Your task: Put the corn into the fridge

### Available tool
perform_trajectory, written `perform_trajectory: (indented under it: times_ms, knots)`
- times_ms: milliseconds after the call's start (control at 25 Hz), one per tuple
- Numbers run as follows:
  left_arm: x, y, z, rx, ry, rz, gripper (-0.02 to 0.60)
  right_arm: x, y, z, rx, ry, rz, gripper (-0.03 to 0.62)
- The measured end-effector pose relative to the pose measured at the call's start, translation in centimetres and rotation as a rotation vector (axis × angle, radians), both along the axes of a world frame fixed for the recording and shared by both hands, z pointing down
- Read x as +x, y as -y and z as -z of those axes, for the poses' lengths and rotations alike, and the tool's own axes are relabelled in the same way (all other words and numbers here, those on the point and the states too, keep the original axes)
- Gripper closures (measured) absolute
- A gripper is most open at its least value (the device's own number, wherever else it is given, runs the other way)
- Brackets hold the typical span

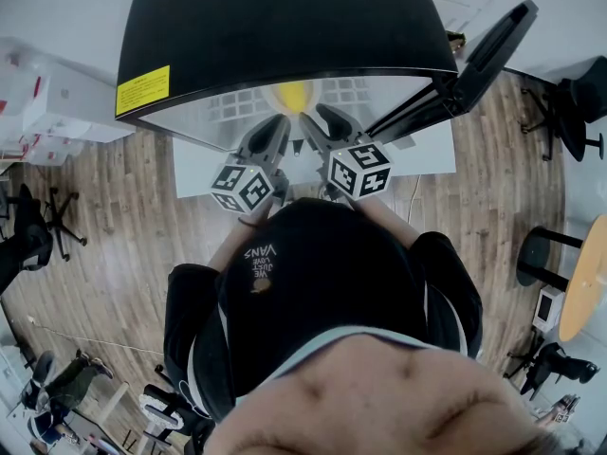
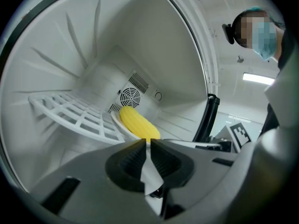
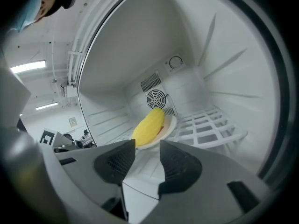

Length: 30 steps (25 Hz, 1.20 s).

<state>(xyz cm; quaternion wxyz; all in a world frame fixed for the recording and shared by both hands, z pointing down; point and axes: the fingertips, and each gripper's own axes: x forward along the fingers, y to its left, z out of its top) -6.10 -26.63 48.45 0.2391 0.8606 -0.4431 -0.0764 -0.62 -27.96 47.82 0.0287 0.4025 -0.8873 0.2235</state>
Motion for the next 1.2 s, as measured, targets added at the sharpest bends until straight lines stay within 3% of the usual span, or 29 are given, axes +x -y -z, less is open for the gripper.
perform_trajectory:
  times_ms: [1200]
  knots:
    - [-0.37, -0.16, 0.83, 0.023, -0.020, -0.012, 0.541, 0.78, -0.04, 0.81, 0.051, -0.035, -0.033, 0.431]
